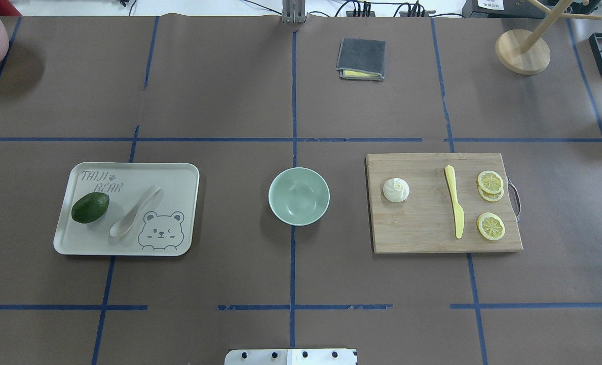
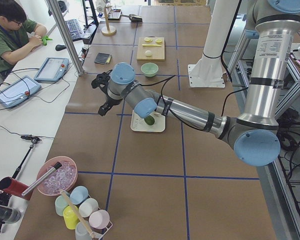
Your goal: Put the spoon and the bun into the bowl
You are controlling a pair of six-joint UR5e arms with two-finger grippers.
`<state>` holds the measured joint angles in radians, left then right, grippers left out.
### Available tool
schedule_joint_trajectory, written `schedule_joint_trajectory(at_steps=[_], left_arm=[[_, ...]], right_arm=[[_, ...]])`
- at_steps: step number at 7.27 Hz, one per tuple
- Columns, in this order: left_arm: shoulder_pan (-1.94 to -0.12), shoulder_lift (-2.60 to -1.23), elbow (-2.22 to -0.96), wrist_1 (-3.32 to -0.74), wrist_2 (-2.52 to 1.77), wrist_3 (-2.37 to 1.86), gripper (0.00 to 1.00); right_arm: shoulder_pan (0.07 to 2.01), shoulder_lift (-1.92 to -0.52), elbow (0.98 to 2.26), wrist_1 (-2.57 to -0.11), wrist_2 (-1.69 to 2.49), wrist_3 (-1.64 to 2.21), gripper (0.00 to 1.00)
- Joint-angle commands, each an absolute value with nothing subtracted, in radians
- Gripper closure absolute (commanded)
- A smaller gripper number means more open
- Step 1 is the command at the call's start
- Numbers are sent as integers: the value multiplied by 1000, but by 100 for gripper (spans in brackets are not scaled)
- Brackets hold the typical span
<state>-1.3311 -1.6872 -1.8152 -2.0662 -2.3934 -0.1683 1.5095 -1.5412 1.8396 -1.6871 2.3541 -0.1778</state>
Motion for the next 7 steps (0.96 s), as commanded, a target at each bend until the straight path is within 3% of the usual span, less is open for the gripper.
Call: schedule_joint_trajectory(at_steps=[1, 3, 7], left_arm=[[-1119, -1710, -1848, -2080, -2311, -385, 0], [-888, -1709, -1844, -2077, -2010, -436, 0], [-703, -1704, -1804, -2082, -1968, -543, 0]], right_arm=[[1491, -1531, 1845, -1686, 2359, -179, 0], [1490, -1531, 1844, -1687, 2359, -179, 0], [1474, -1532, 1839, -1687, 2359, -179, 0]])
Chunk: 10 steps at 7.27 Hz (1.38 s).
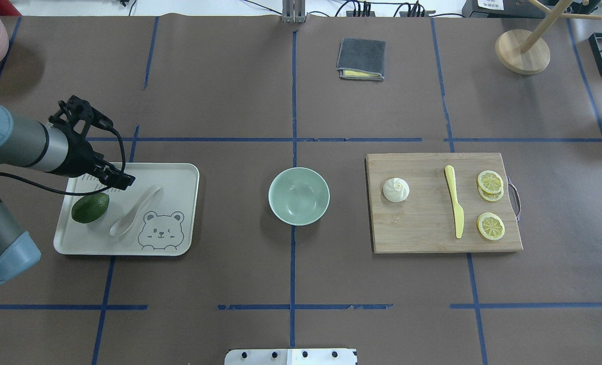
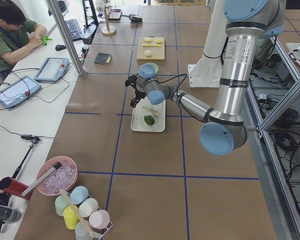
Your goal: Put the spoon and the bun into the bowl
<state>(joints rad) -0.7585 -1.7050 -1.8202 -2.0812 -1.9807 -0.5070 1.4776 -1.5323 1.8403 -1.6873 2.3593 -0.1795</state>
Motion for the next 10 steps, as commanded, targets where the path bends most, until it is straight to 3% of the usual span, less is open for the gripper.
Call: schedule_joint_trajectory(at_steps=[1, 2, 4, 6, 7, 8, 9, 10], left_arm=[[-669, -1706, -1802, -2085, -1926, -557, 2], [-635, -1710, -1798, -2086, -1918, -598, 7], [-614, -1713, -1779, -2094, -1895, -601, 30], [-612, -1713, -1760, -2114, -1893, -601, 38], [-609, -1716, -1756, -2112, -1893, -601, 54], [-609, -1717, -1756, -2114, -1893, -601, 85], [-609, -1717, -1756, -2114, -1890, -601, 100], [-611, -1717, -1764, -2114, -1870, -603, 100]], right_arm=[[1474, -1532, 1839, -1687, 2358, -179, 0], [1474, -1532, 1838, -1687, 2356, -179, 0], [1474, -1532, 1838, -1687, 2356, -179, 0], [1474, -1532, 1838, -1687, 2356, -179, 0], [1474, -1532, 1838, -1687, 2356, -179, 0], [1474, -1532, 1838, -1687, 2356, -179, 0], [1474, -1532, 1838, -1687, 2356, -179, 0], [1473, -1532, 1838, -1687, 2358, -179, 0]])
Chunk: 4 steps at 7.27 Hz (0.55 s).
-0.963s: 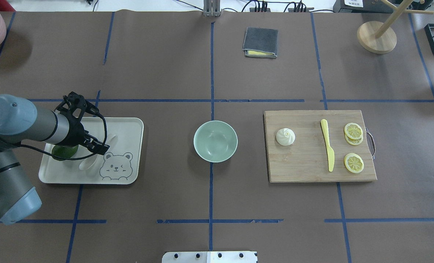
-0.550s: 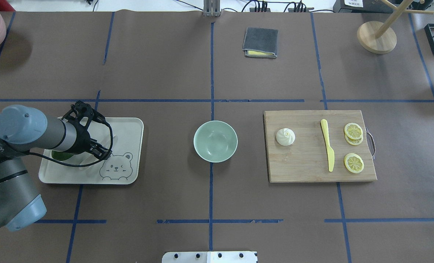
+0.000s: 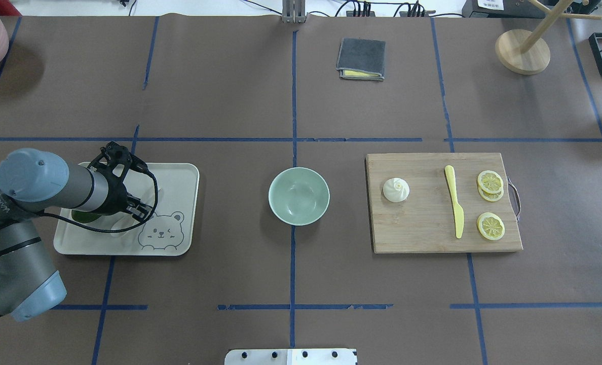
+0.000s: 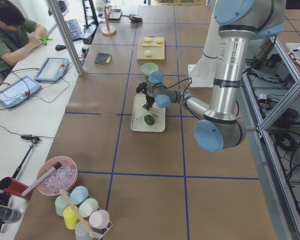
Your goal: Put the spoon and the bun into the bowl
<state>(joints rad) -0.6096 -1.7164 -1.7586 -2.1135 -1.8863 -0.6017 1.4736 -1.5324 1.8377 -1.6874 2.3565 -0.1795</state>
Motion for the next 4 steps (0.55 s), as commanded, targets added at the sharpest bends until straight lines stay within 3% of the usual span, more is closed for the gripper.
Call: schedule_joint_trajectory(at_steps=[1, 3, 4], left_arm=[[-612, -1718, -1776, -2114, -1868, -617, 100], [-612, -1753, -1828, -2109, -1870, -769, 100], [-611, -1838, -1812, -2102, -1867, -1012, 100]], right_arm=[[1473, -1532, 1838, -1687, 2356, -179, 0], [1473, -1532, 1838, -1687, 2356, -179, 0], [1473, -1532, 1838, -1687, 2356, -179, 0]])
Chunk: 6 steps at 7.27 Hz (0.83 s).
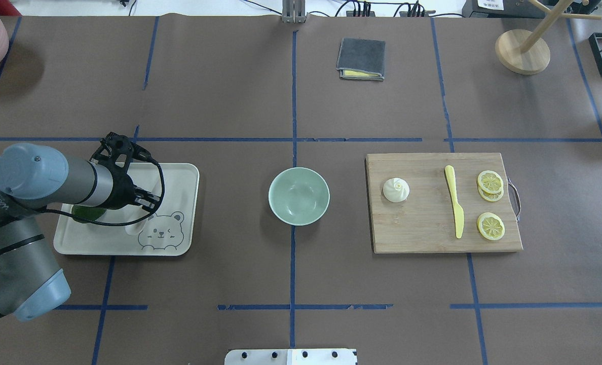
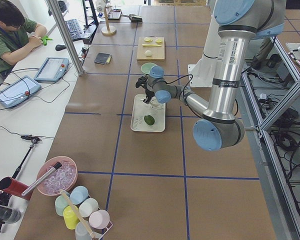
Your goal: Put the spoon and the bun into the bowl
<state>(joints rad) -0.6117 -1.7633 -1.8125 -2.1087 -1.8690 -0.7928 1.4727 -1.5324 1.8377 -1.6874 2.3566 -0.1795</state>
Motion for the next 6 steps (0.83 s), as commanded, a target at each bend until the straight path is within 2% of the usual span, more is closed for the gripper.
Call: schedule_joint_trajectory(at_steps=[1, 3, 6], left_arm=[[-604, -1935, -1777, -2067, -1826, -1301, 100], [-540, -2124, -1763, -1866, -1702, -1607, 100], [-410, -2285, -1593, -1853, -1519, -1909, 100]], right_arm=[[1473, -1532, 1838, -1687, 2358, -179, 0], [1473, -1535, 1838, -1687, 2356, -179, 0], [1473, -1537, 1838, -1687, 2358, -179, 0]])
